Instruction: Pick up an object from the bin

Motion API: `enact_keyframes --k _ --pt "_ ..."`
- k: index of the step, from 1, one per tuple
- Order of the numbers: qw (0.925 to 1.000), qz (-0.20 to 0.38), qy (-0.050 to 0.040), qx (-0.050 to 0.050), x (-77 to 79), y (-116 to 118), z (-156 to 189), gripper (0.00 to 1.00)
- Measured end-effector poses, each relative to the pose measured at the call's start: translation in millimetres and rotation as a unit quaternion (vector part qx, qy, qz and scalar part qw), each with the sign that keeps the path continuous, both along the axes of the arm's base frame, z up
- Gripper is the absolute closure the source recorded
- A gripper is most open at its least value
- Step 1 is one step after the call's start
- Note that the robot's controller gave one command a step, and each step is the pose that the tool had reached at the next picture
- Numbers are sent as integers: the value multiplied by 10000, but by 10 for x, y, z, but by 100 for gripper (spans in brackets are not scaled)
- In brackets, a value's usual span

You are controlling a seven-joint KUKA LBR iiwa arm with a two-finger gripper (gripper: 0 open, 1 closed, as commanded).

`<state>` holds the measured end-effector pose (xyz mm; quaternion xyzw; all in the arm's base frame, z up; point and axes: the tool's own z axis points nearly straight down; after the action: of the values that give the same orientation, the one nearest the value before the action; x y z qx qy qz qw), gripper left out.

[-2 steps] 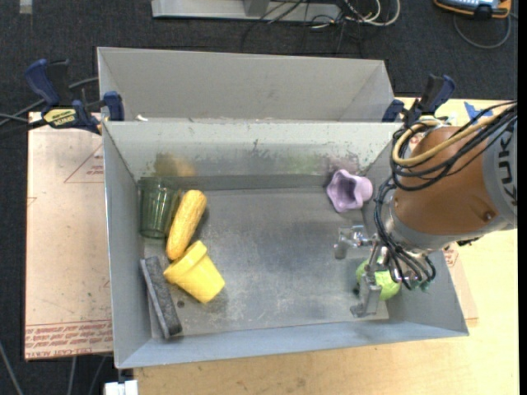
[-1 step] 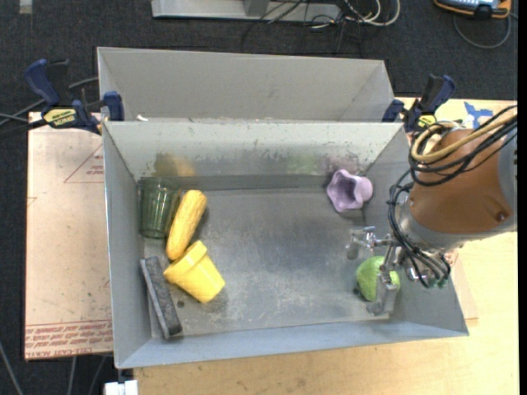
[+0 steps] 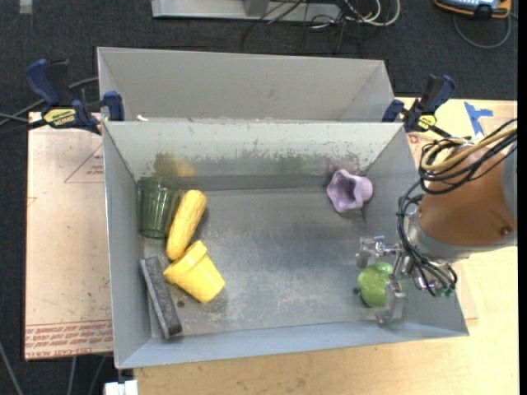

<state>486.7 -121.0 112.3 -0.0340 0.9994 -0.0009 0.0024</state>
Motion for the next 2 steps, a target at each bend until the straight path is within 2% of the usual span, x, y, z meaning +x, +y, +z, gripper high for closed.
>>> enact_keyframes --k 1,2 --pt "9991 -416 17 39 41 -259 -41 100" --pt "9991 -415 18 38 41 -259 -41 100"
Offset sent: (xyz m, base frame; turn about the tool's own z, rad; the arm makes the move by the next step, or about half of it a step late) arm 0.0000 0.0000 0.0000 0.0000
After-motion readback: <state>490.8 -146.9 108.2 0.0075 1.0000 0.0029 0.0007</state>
